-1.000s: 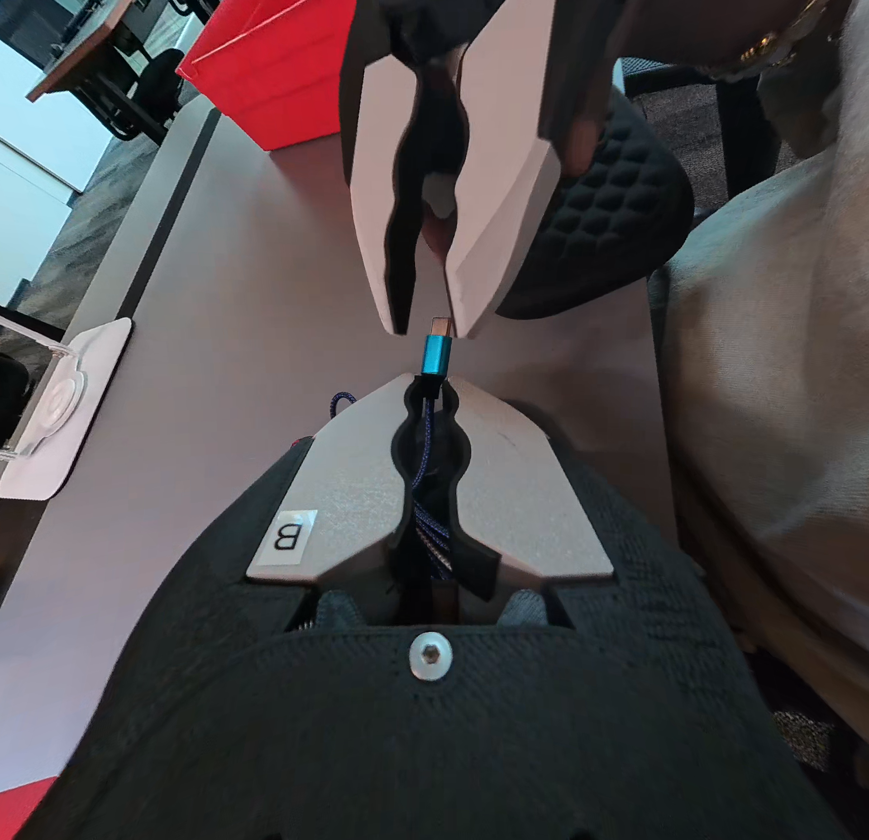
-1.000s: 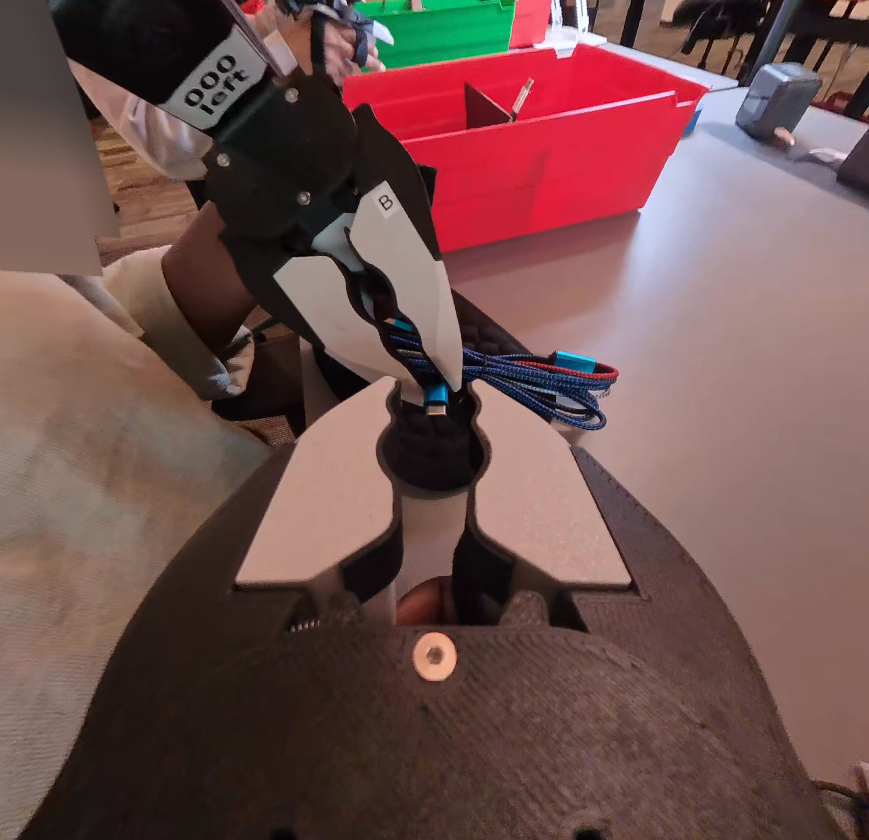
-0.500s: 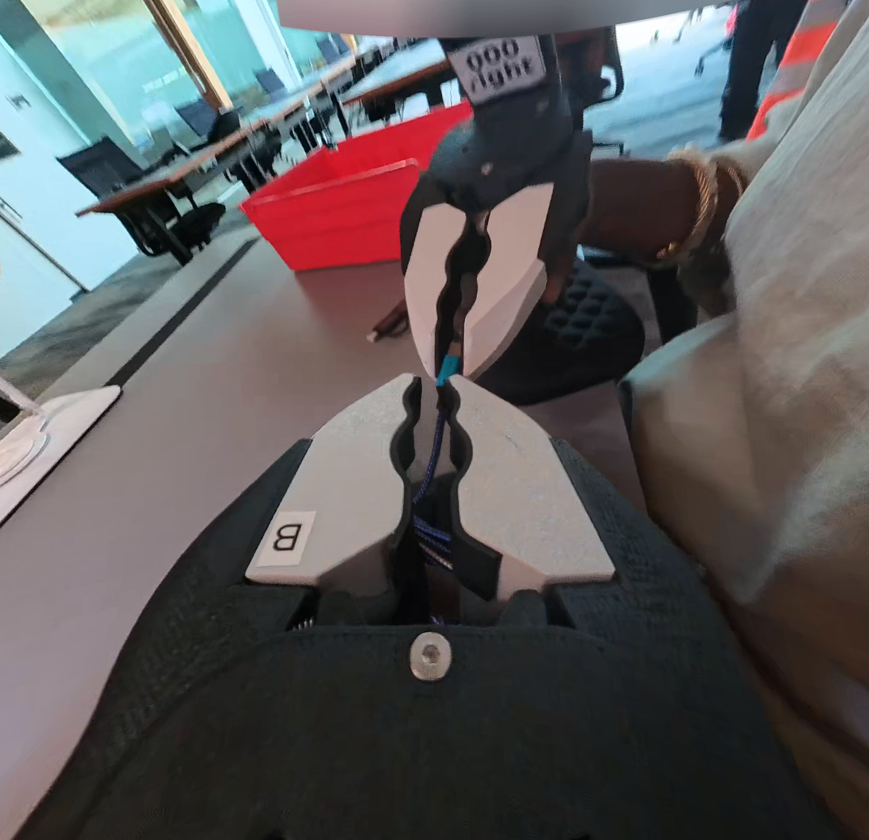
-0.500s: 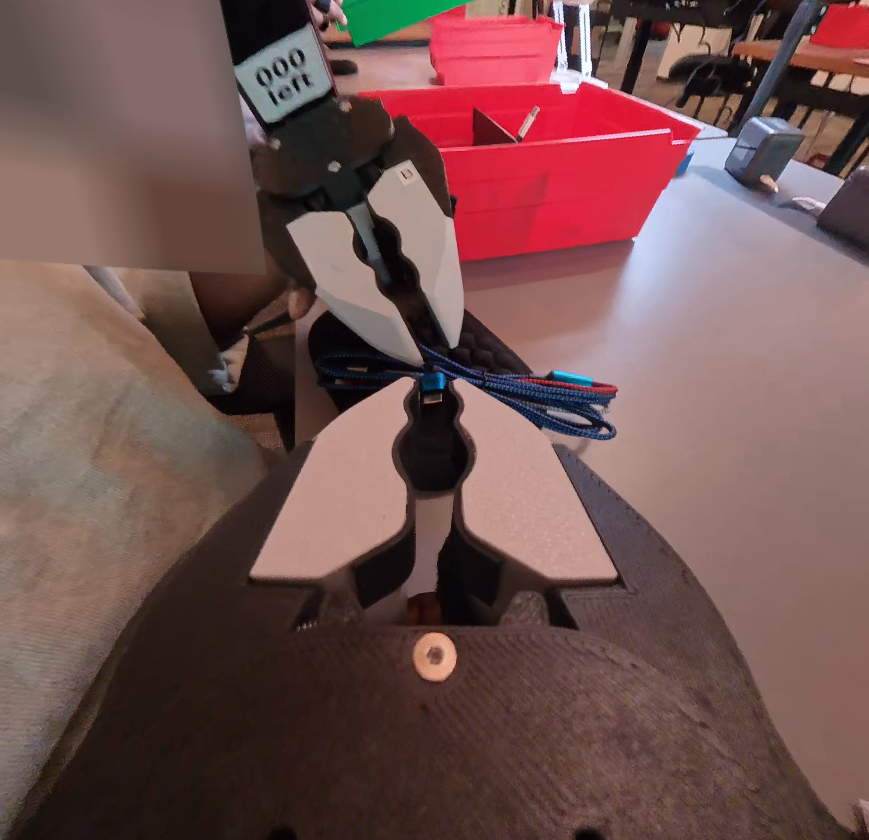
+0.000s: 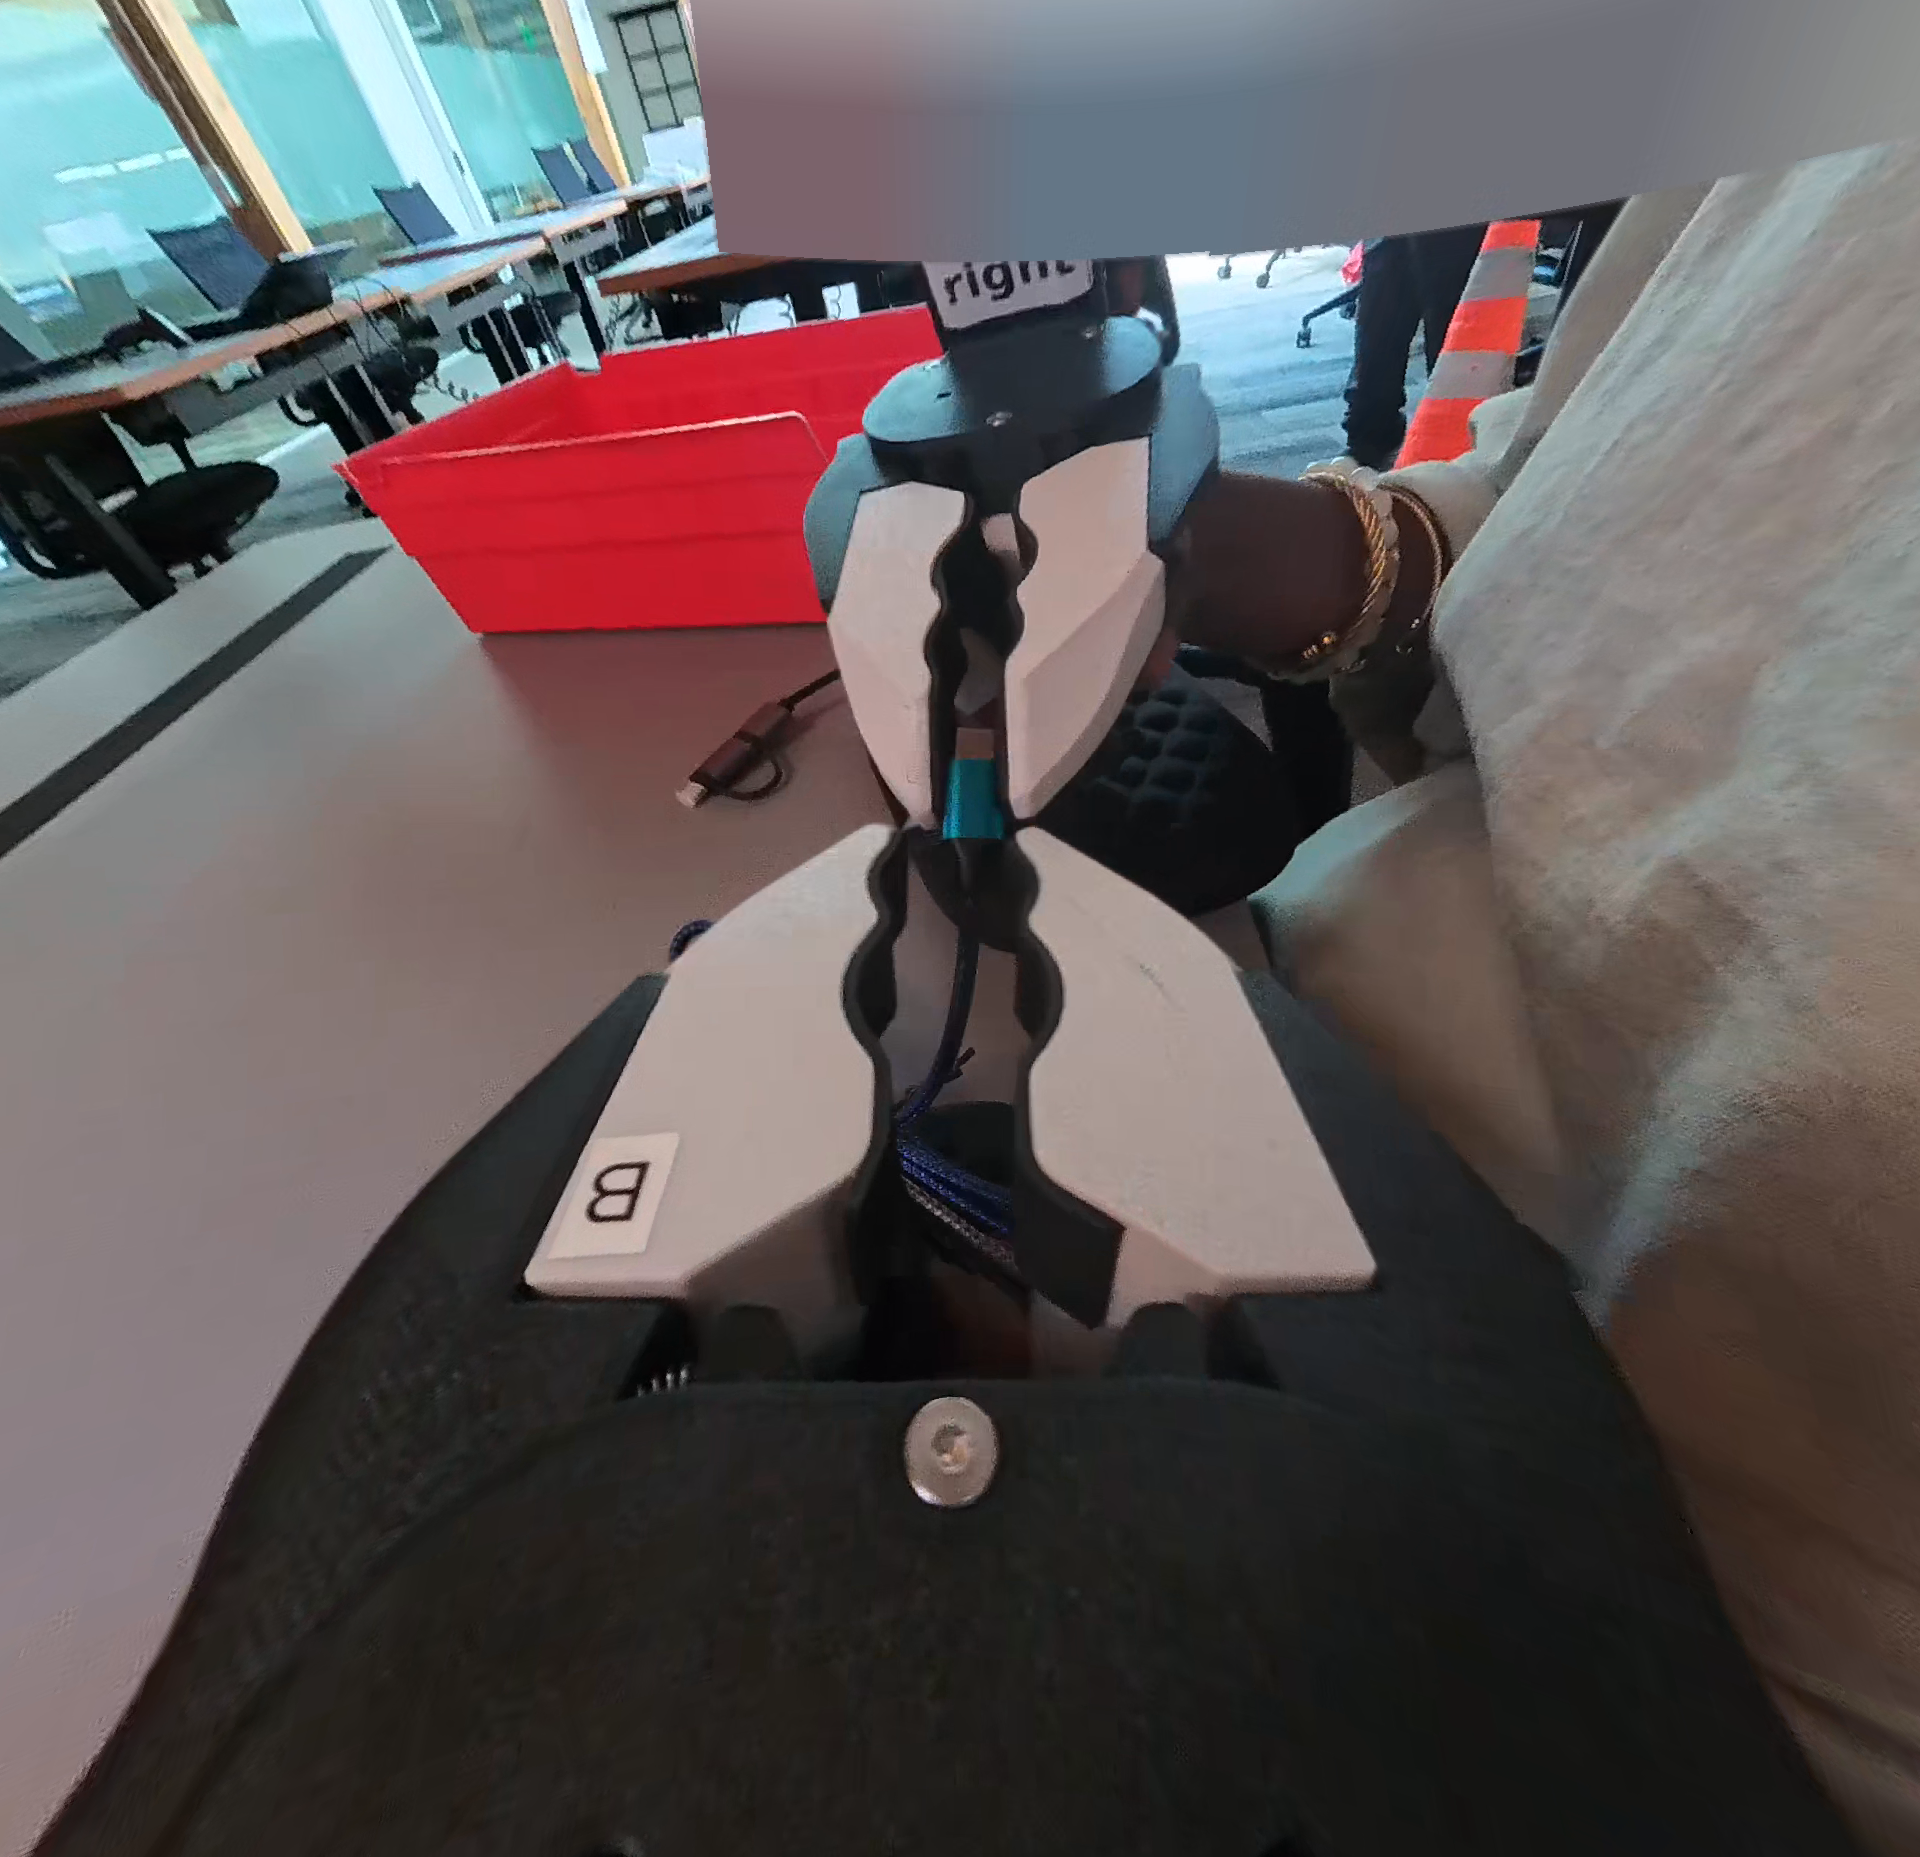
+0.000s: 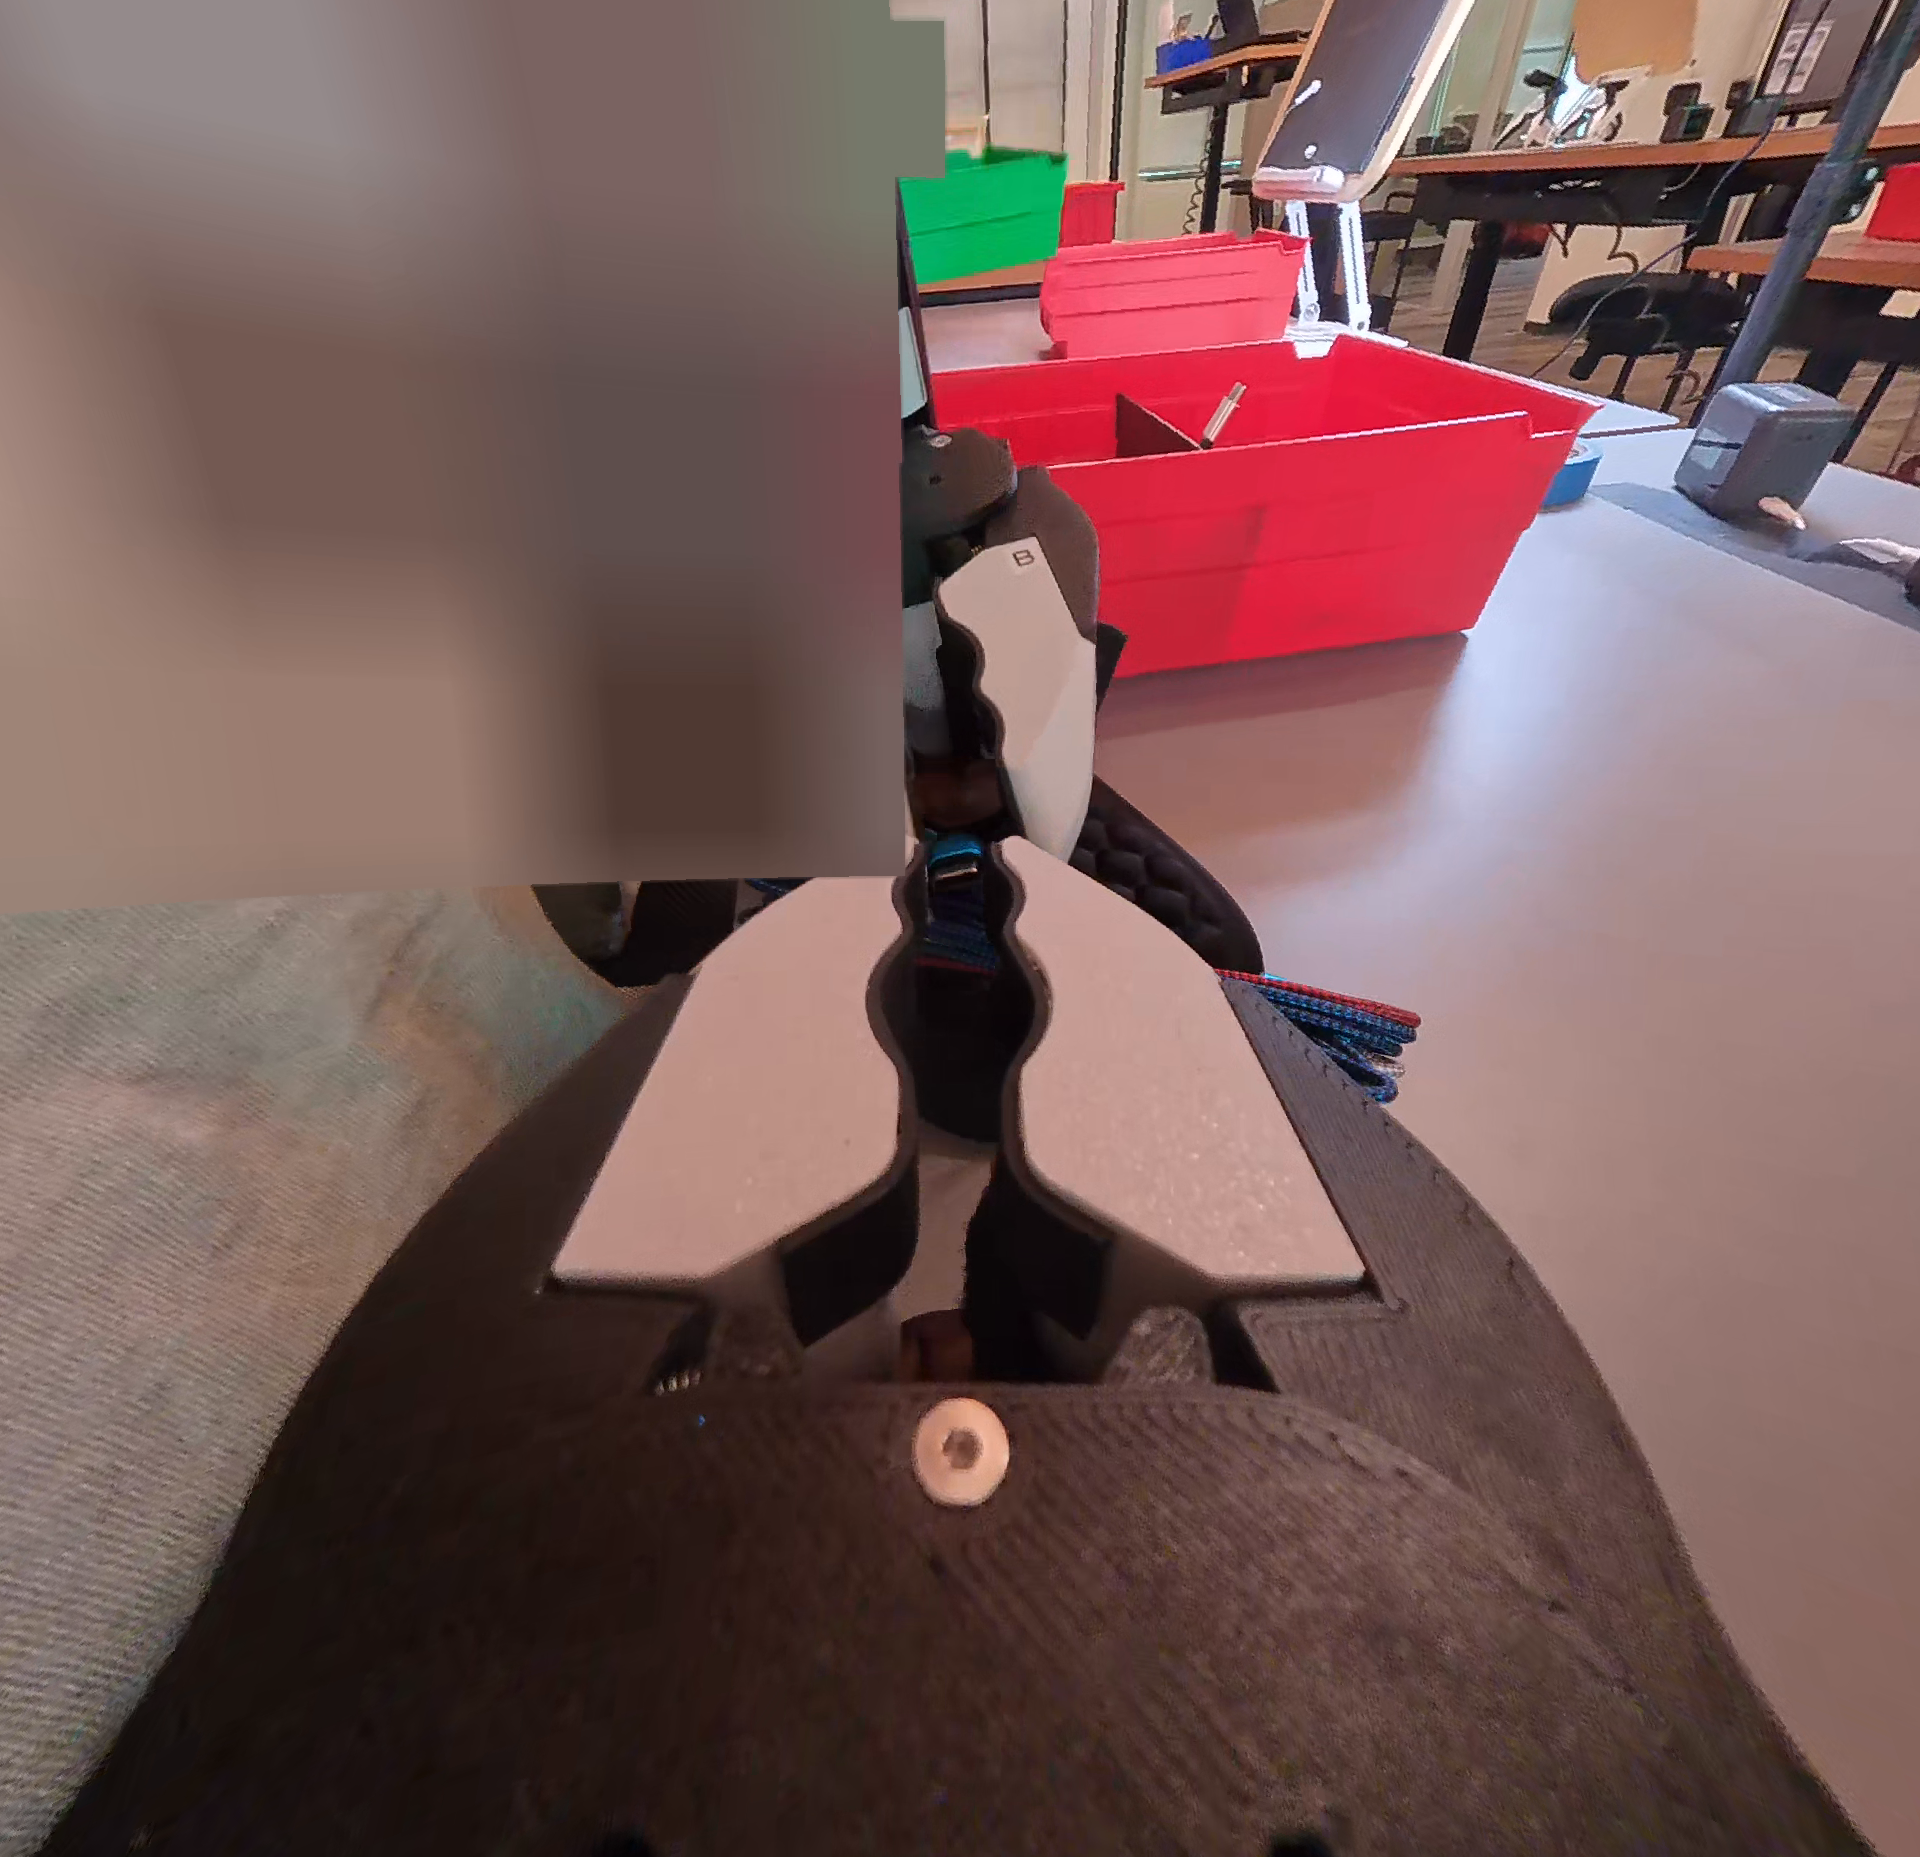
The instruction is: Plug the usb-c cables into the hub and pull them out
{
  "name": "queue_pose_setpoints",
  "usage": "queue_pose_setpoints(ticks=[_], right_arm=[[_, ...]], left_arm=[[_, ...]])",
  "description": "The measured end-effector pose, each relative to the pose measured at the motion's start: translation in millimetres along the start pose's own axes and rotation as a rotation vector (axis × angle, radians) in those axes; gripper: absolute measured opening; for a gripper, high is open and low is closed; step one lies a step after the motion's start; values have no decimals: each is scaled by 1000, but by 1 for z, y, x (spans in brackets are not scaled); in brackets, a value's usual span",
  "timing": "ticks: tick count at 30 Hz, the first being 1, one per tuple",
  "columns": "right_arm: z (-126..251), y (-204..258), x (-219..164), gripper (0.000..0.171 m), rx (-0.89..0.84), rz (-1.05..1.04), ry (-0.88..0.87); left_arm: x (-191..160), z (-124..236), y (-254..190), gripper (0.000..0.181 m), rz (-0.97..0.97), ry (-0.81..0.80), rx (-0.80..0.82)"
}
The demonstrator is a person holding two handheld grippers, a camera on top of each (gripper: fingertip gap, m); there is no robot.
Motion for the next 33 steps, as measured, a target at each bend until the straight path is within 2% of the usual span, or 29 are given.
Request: queue_pose_setpoints(ticks=[2,6,10,16,33], right_arm=[[0,0,0,9,-12,6,11],[0,3,-1,9,-81,68,147],[0,9,1,11,-166,213,308],[0,16,-1,9,-214,364,419],[-1,11,-5,9,-182,212,207]], left_arm=[[0,0,0,10,11,7,-29],[-5,-5,1,10,31,79,-31],[-7,-11,1,10,36,162,-40],[-9,-13,1,11,36,200,-51],[-8,-1,3,11,67,61,-57]])
Point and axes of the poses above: each gripper's, where its closed fingertips meet, z back along the fingers, x out of its top, y = z × x across the jaws, the point moved 9 cm from there along z, back along the fingers, and after that the axes turned 2 degrees about -x, right-handed, at the moved point
